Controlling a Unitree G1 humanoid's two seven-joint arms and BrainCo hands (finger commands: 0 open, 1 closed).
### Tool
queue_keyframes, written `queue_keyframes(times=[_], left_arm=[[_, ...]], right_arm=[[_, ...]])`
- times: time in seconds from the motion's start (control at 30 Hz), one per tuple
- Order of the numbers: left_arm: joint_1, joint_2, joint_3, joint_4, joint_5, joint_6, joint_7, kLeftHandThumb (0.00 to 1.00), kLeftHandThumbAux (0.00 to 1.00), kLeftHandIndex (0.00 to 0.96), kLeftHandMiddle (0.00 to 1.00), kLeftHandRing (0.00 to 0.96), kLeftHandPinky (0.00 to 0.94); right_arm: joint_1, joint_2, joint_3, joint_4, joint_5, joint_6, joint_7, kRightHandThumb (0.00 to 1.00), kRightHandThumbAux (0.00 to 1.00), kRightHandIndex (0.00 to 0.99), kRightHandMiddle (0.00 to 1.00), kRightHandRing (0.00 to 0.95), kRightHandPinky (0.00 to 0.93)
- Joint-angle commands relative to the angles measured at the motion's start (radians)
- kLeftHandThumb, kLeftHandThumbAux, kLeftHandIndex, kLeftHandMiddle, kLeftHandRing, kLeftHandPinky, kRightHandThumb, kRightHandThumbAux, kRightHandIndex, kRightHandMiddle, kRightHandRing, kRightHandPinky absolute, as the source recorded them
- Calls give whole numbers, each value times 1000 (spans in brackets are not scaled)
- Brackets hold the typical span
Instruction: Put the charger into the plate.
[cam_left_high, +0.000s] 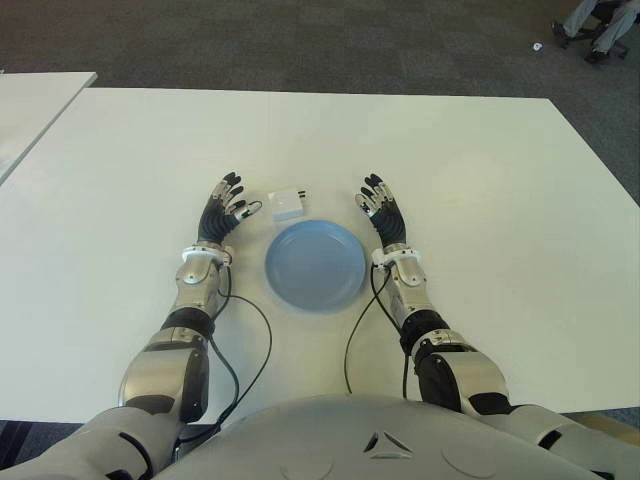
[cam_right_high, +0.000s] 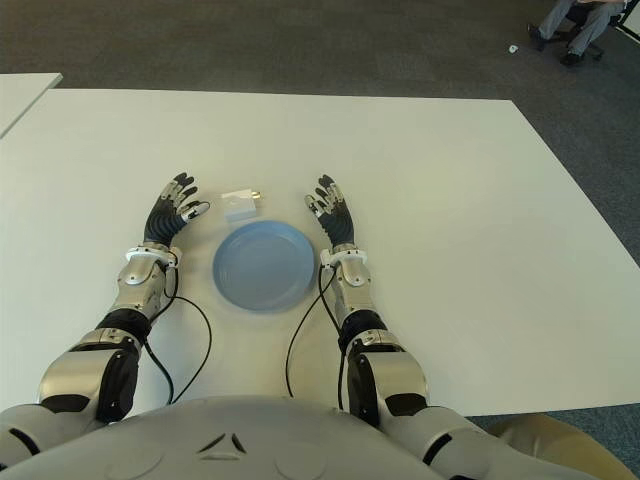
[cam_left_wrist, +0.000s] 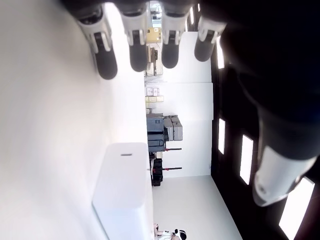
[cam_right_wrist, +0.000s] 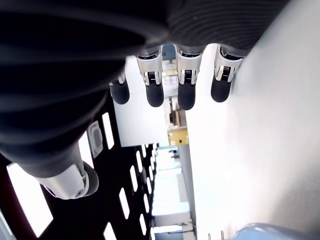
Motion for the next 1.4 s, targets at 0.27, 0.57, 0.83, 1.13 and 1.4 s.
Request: queue_keyframes(times=[0.27,0.57,0.83,1.13,1.4], left_arm=[[90,0,-6,-5,18,39,41,250,752,52,97,102,110],[107,6,-8,-29,16,81,37,209,760,41,85,90,91],[105,15,-1,-23,5,93,20,185,760,35,82,84,92],[200,73,45,-333,-70,137,-16,204,762,48,96,103,131],[247,99,91,-594,-53,210,76,242,748,76,130,141,180]], right_arm=[[28,9,-3,41,6,30,1,0,630,37,109,95,88],[28,9,-3,42,5,26,2,0,624,37,106,92,81],[28,18,3,43,-2,29,-9,0,627,37,108,94,86],[35,25,6,29,-1,33,-11,0,622,36,102,89,84],[22,1,-12,44,10,54,-13,0,614,34,101,87,82]])
